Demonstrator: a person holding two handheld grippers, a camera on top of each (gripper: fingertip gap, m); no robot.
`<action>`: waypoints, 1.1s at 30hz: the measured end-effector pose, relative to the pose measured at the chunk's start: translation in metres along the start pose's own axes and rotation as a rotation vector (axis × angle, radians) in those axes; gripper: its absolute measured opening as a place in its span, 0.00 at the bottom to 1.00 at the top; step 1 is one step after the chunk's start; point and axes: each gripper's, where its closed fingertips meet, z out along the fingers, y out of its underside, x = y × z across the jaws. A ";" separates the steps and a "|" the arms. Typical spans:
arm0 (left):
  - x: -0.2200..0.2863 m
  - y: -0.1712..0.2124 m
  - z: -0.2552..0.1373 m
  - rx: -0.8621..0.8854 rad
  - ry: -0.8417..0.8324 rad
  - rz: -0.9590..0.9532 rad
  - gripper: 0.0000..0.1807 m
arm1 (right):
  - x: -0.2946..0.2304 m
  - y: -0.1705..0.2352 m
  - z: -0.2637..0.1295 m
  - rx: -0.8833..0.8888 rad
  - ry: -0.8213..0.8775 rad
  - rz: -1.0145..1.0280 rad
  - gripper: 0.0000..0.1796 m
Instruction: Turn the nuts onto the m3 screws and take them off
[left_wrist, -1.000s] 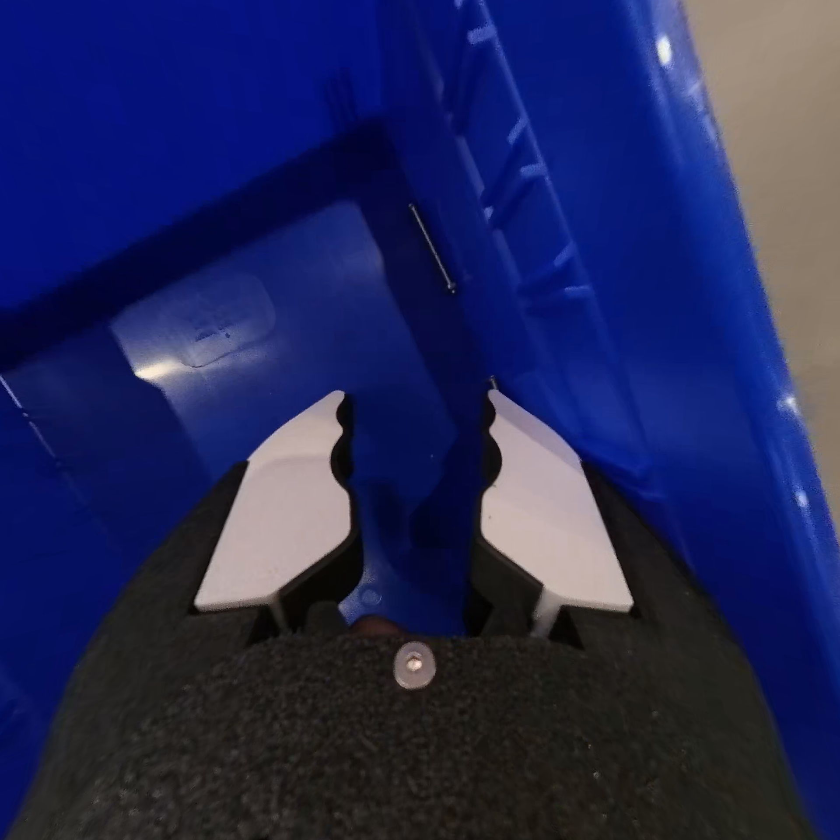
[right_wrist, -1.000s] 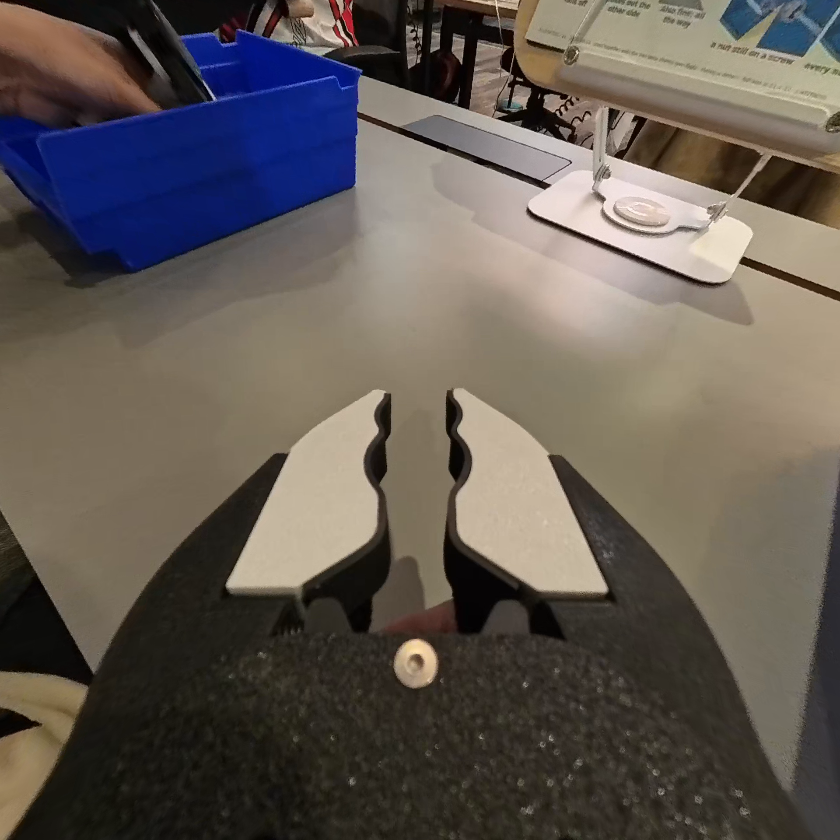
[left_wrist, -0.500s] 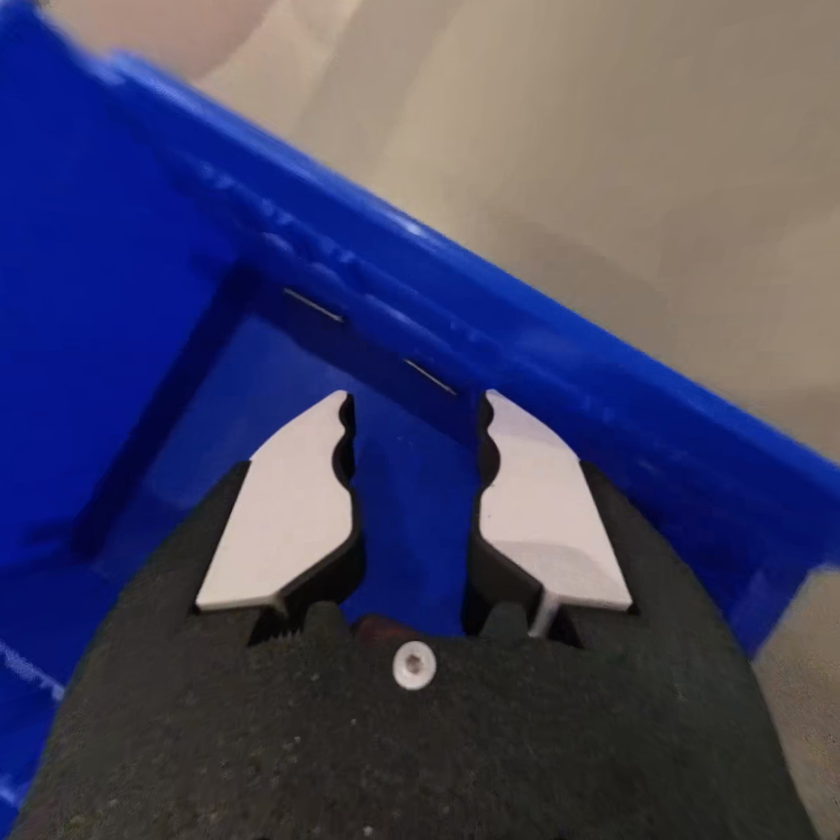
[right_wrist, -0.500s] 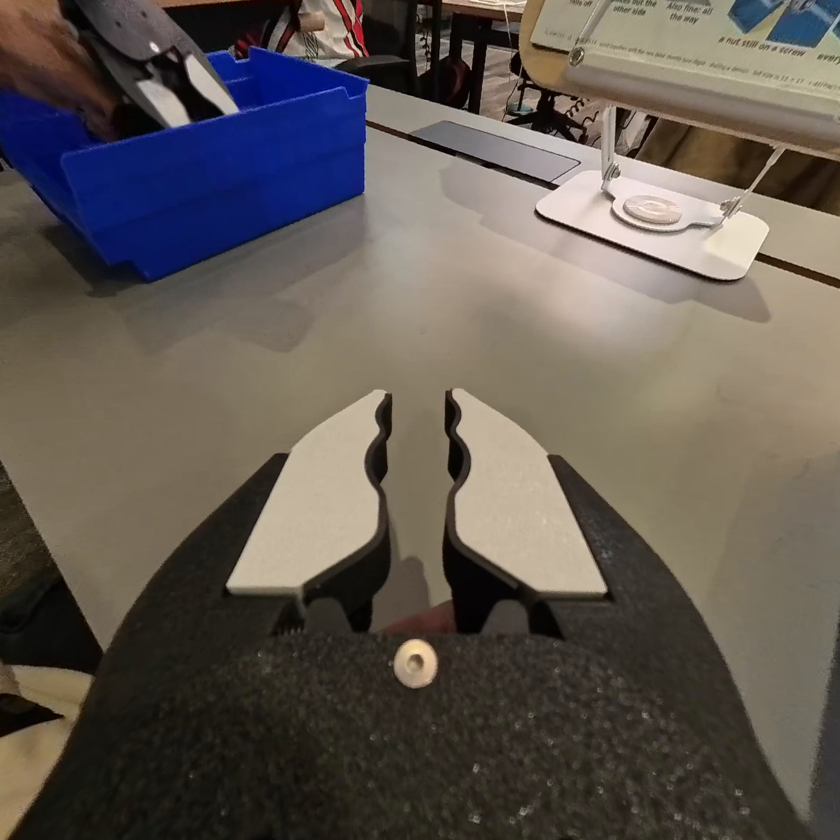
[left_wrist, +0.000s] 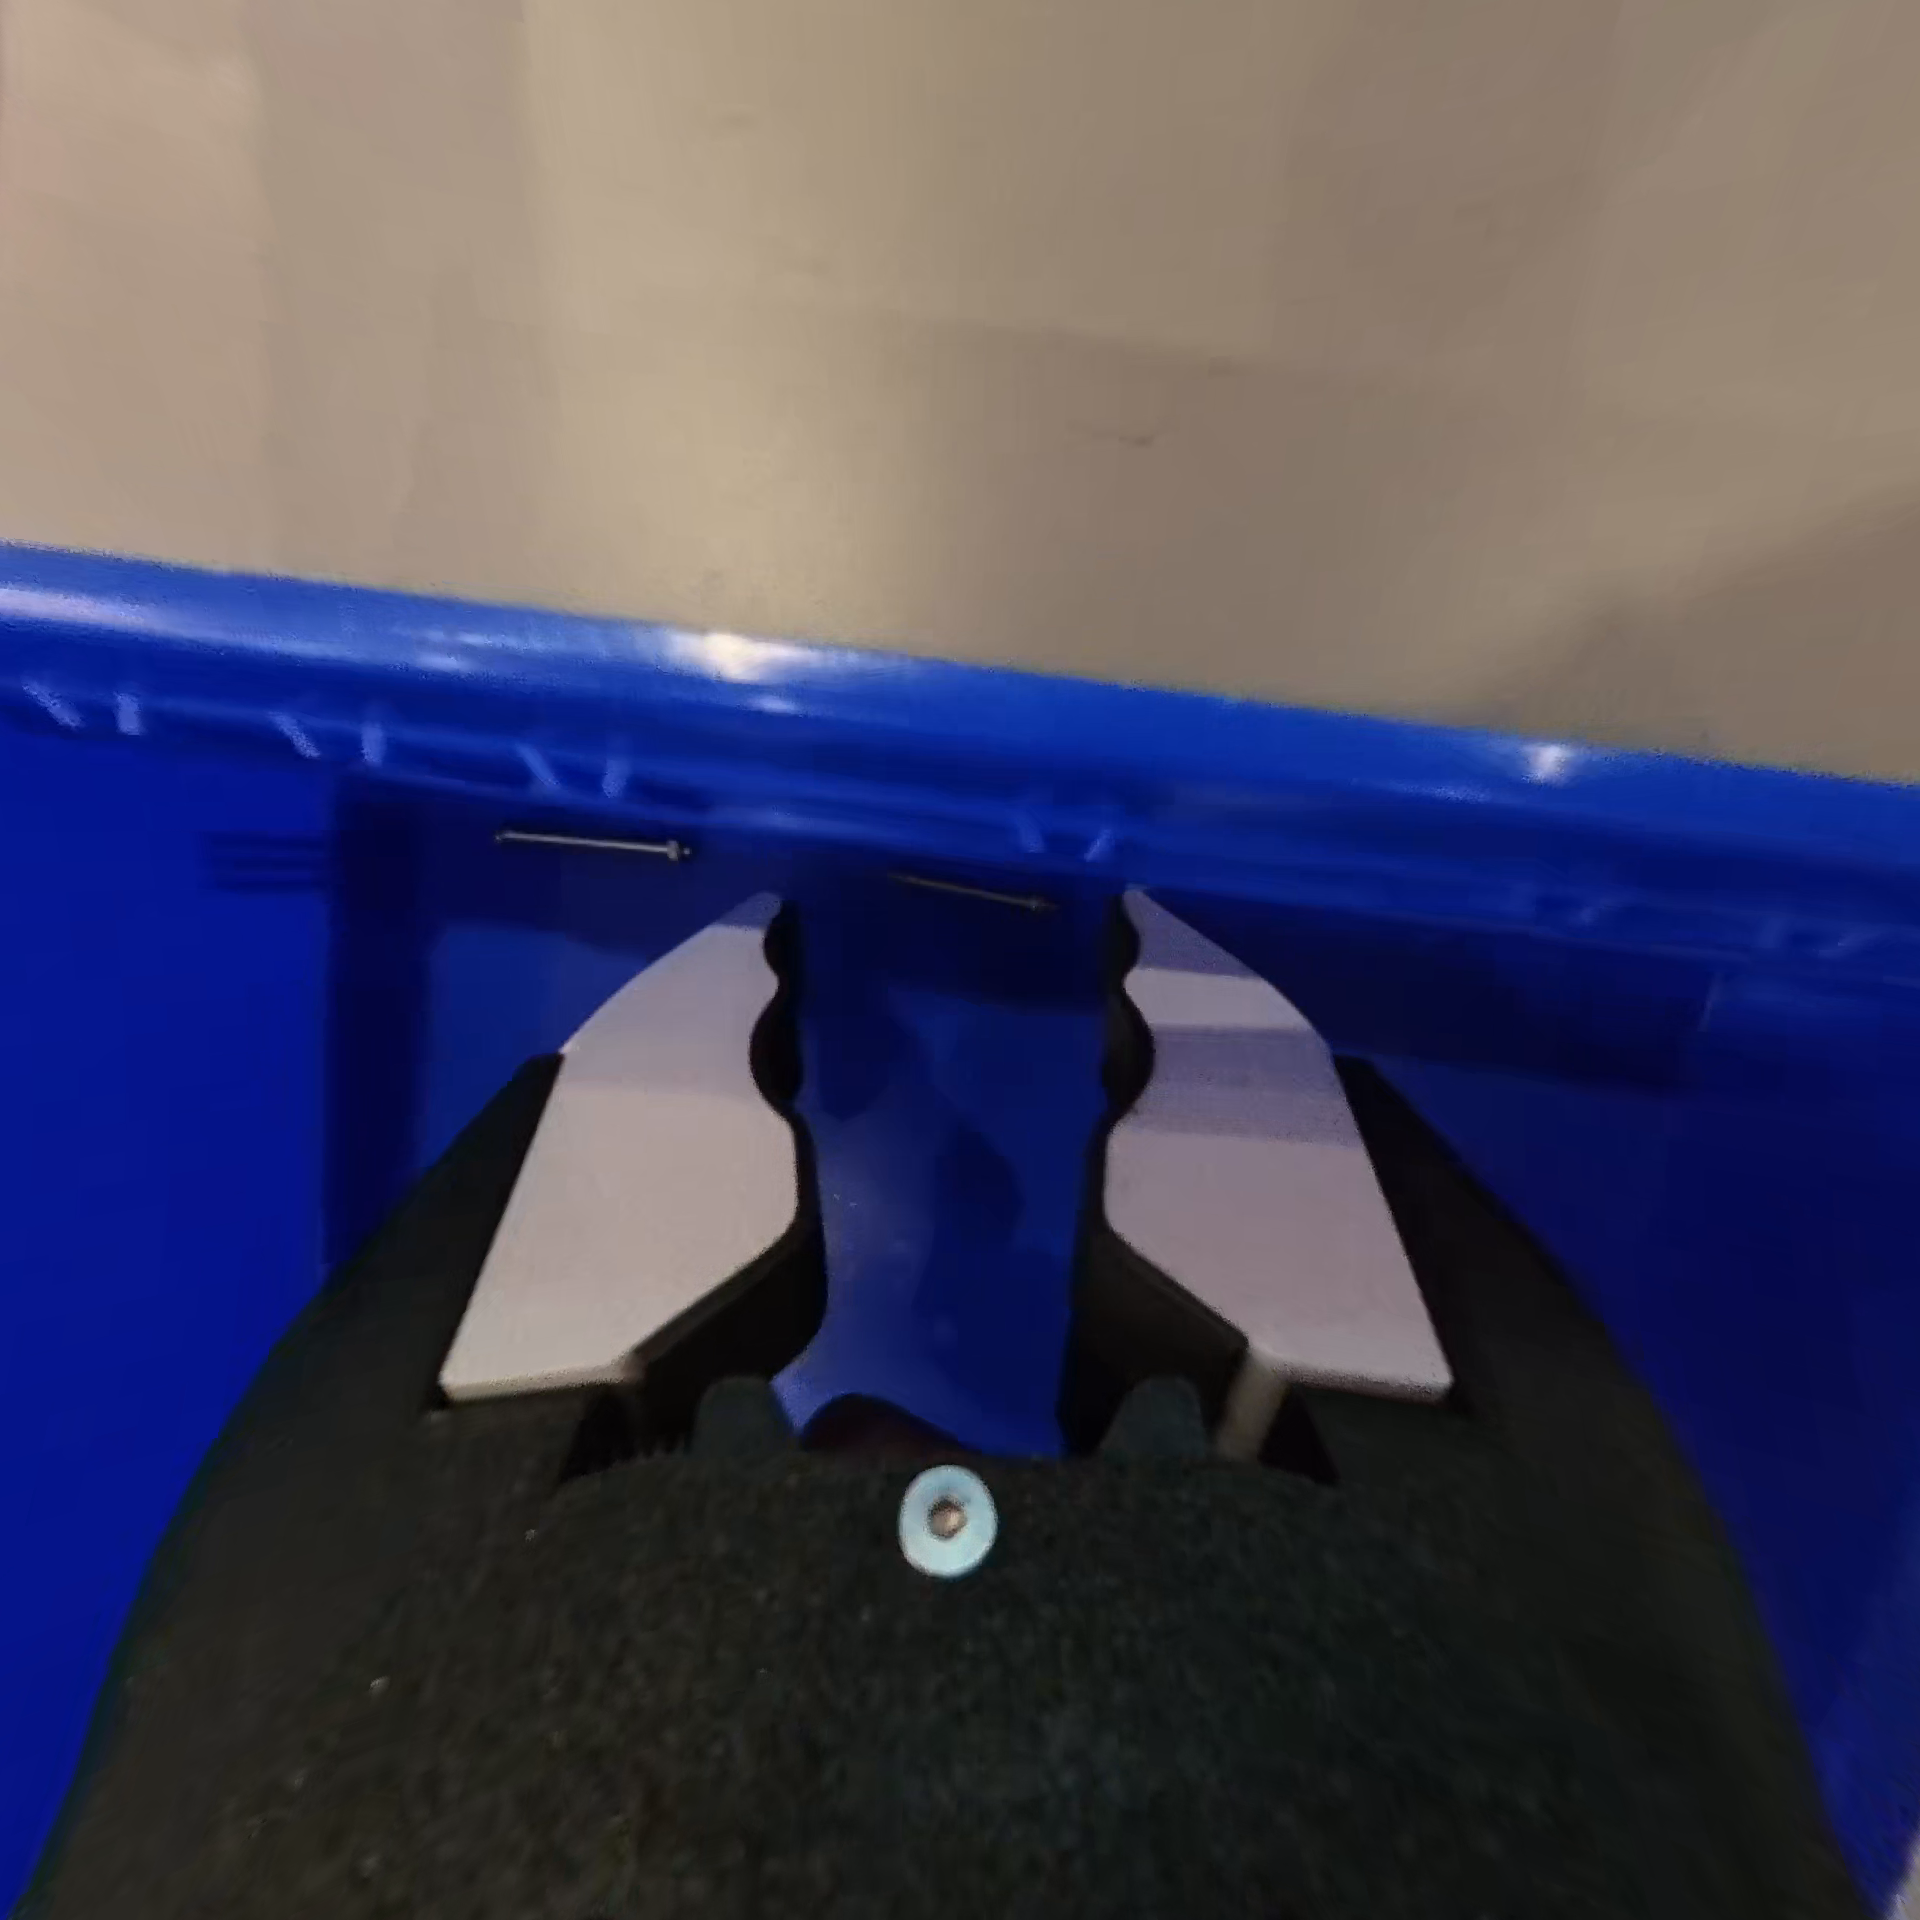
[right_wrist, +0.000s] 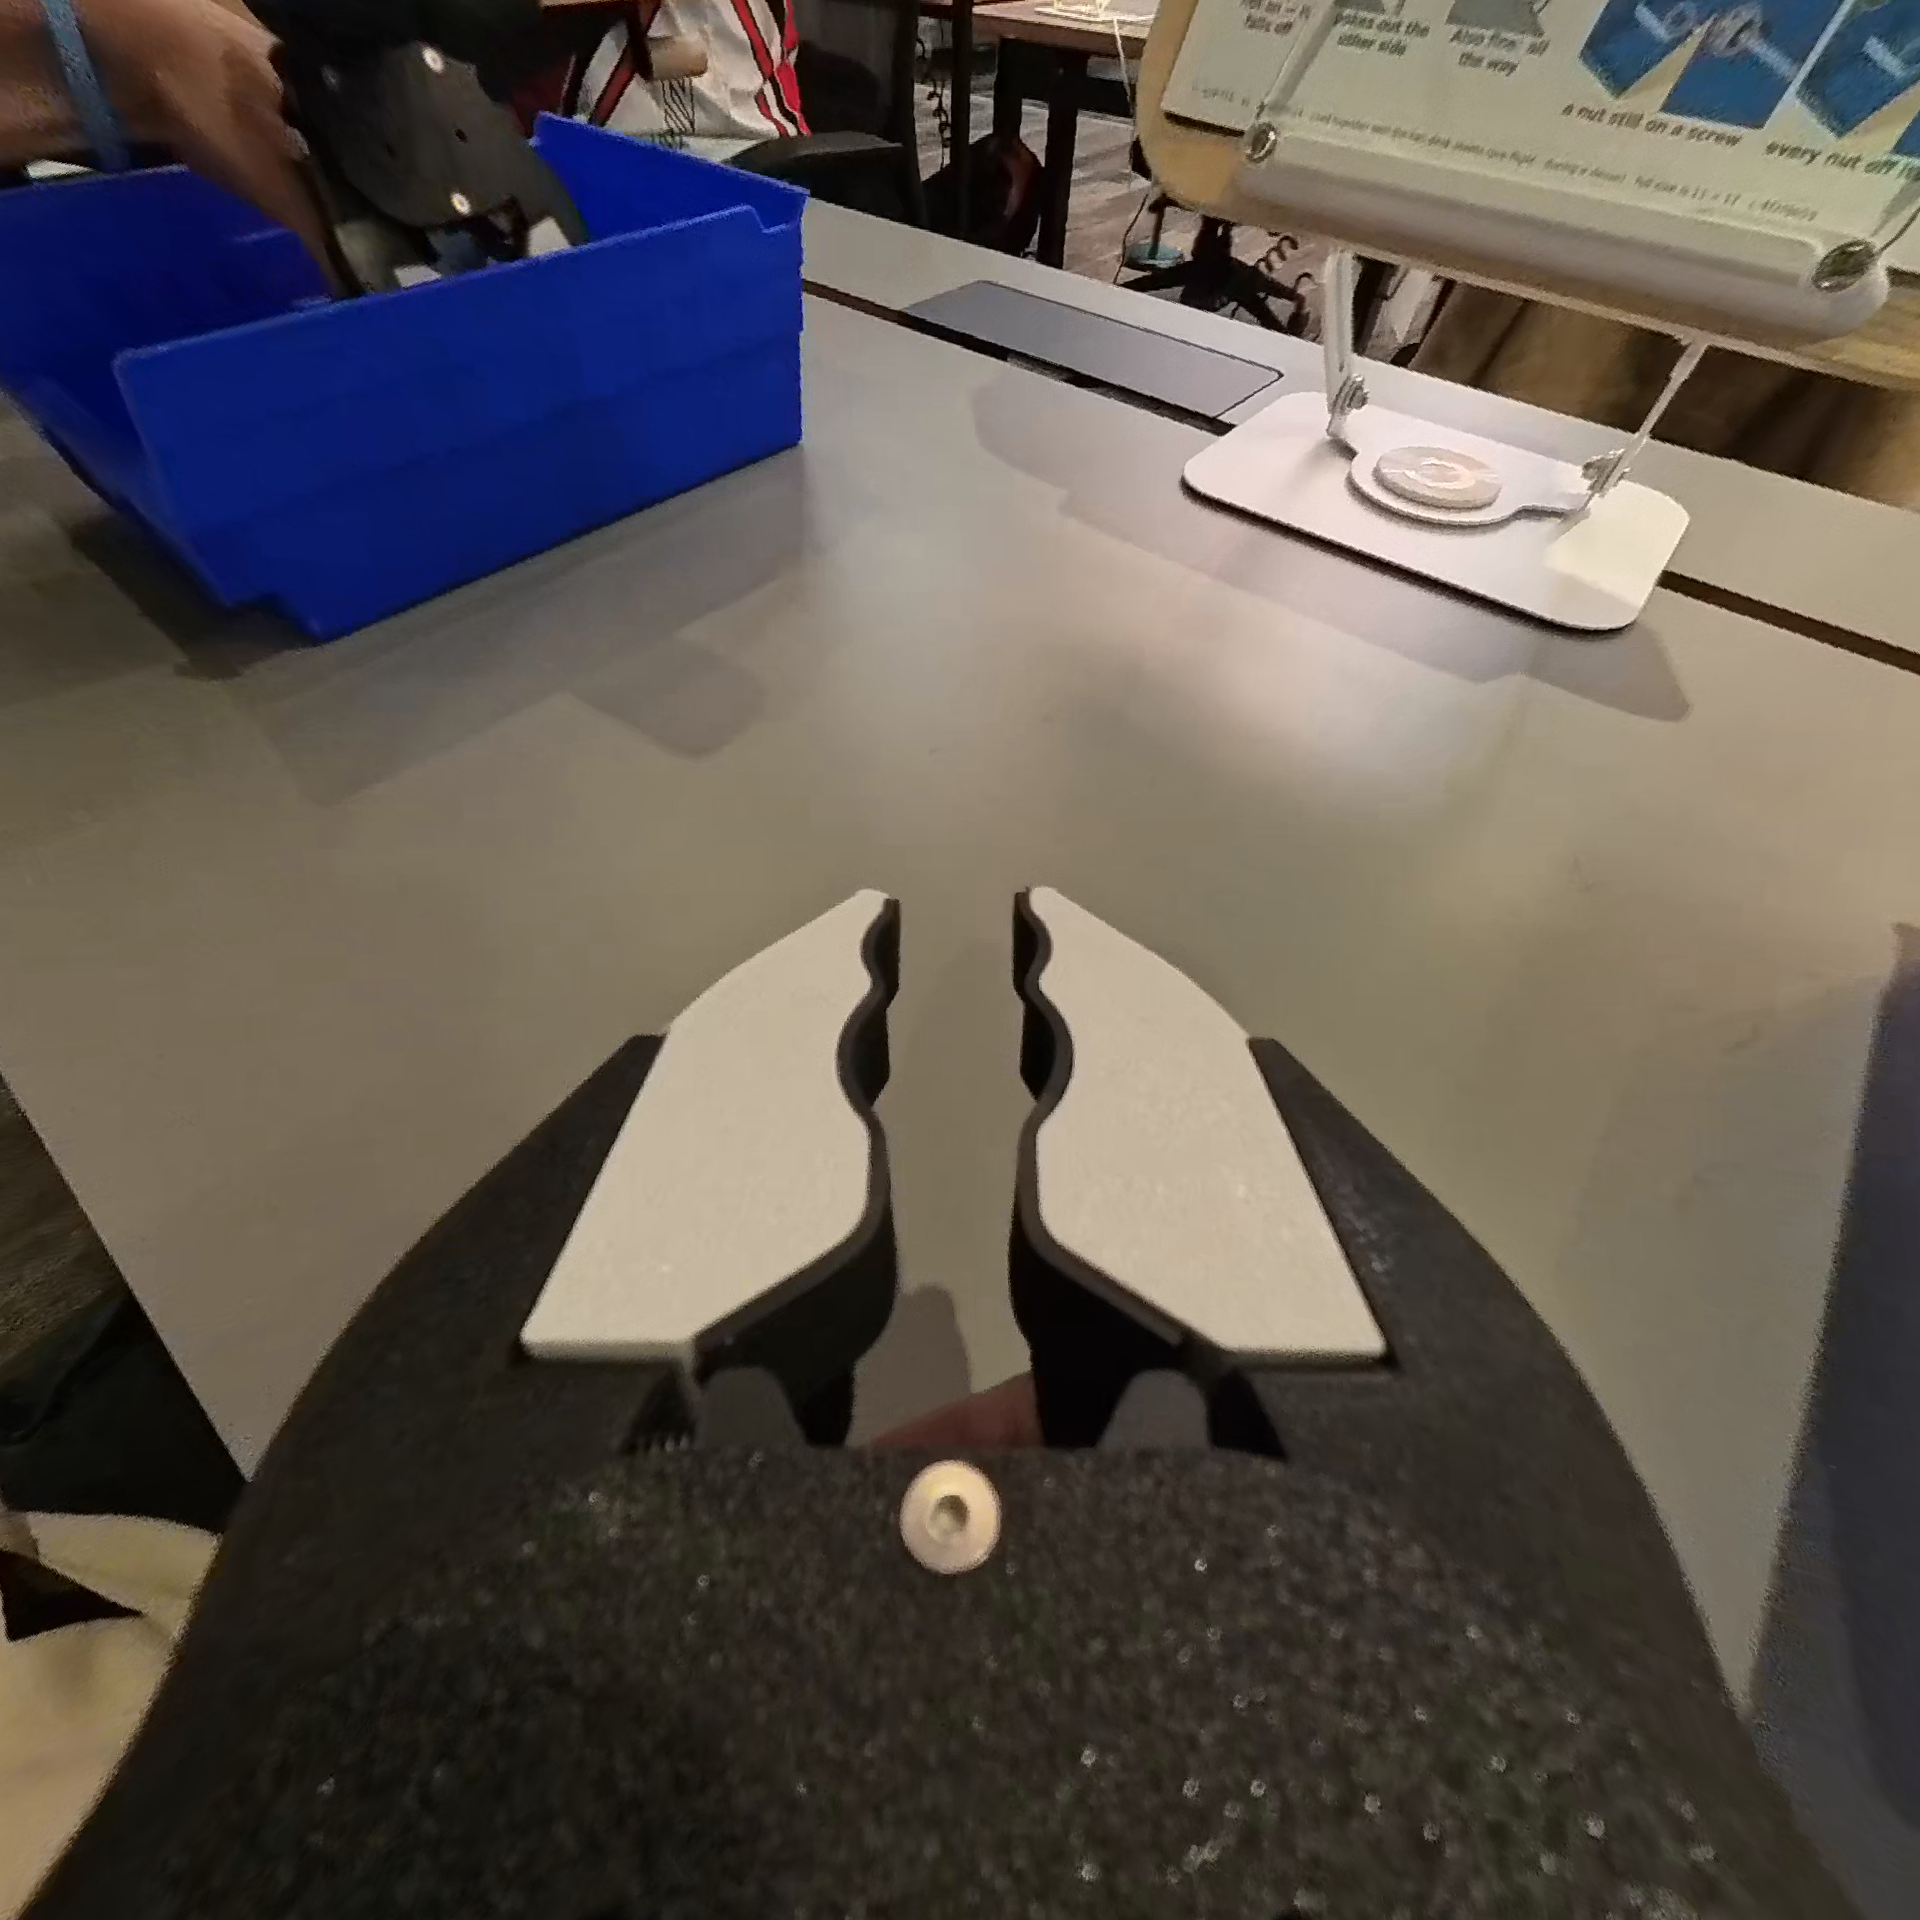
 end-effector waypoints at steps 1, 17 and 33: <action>-0.002 0.000 0.002 -0.002 0.002 0.009 0.31 | 0.002 0.000 -0.001 -0.001 0.003 0.005 0.11; 0.011 0.003 0.002 0.023 0.039 0.068 0.18 | 0.004 -0.003 0.005 -0.006 -0.005 0.030 0.11; 0.071 -0.154 -0.145 0.533 -0.479 -0.111 0.17 | 0.005 -0.014 -0.006 0.063 -0.066 0.078 0.11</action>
